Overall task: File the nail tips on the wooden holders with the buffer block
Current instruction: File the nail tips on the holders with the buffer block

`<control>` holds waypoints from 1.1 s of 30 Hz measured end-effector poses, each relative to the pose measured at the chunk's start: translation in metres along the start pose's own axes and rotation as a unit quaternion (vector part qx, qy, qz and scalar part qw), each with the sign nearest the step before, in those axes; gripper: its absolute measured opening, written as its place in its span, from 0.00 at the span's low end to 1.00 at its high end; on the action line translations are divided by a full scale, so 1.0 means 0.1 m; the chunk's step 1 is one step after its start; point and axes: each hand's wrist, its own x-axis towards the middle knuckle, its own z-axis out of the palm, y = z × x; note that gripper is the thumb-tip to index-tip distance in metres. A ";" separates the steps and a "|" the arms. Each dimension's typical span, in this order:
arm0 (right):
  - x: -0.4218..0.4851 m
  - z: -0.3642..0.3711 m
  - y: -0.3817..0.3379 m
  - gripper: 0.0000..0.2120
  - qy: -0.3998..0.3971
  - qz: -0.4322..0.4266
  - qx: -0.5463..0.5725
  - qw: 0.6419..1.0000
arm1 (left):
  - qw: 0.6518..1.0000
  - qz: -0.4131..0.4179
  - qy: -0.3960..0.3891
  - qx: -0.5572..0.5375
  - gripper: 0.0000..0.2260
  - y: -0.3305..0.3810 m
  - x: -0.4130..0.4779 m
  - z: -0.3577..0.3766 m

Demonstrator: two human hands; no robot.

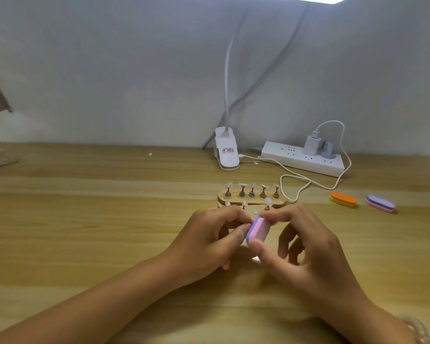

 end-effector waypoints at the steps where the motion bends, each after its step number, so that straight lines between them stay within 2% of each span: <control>1: -0.01 0.00 0.00 0.14 -0.005 0.006 0.009 1.000 | 1.000 0.003 0.002 0.000 0.06 0.00 0.00 0.00; 4: 0.03 -0.05 0.04 0.17 0.020 0.087 0.060 0.994 | 1.000 0.008 0.011 0.009 0.04 0.00 0.00 0.01; 6: 0.03 -0.04 0.02 0.19 0.026 0.077 0.046 0.996 | 1.000 0.009 0.017 0.010 0.03 -0.01 0.00 0.01; 9: 0.00 -0.02 -0.02 0.15 0.003 0.047 0.022 0.999 | 0.999 0.012 0.026 0.017 0.08 -0.02 0.00 0.01; 12: 0.02 -0.05 0.05 0.16 0.017 0.097 0.038 0.994 | 0.999 0.023 0.038 0.027 0.05 -0.02 0.01 0.02; 16: 0.00 -0.01 0.00 0.16 -0.003 0.041 -0.007 0.999 | 0.998 0.024 0.041 0.032 0.03 -0.04 0.01 0.02; 21: 0.04 -0.05 0.06 0.18 0.032 0.096 0.023 0.995 | 0.998 0.028 0.053 0.031 0.02 -0.03 0.00 0.04; 25: -0.01 -0.01 -0.02 0.16 -0.011 0.026 -0.009 1.000 | 0.998 0.030 0.042 0.046 0.05 -0.04 0.01 0.02; 29: 0.04 -0.05 0.06 0.16 0.026 0.098 0.053 0.993 | 0.998 0.027 0.039 0.030 0.01 -0.04 0.00 0.03; 33: 0.00 0.00 0.00 0.11 0.000 0.037 0.037 0.999 | 0.999 0.025 0.021 0.020 0.03 -0.04 0.00 0.02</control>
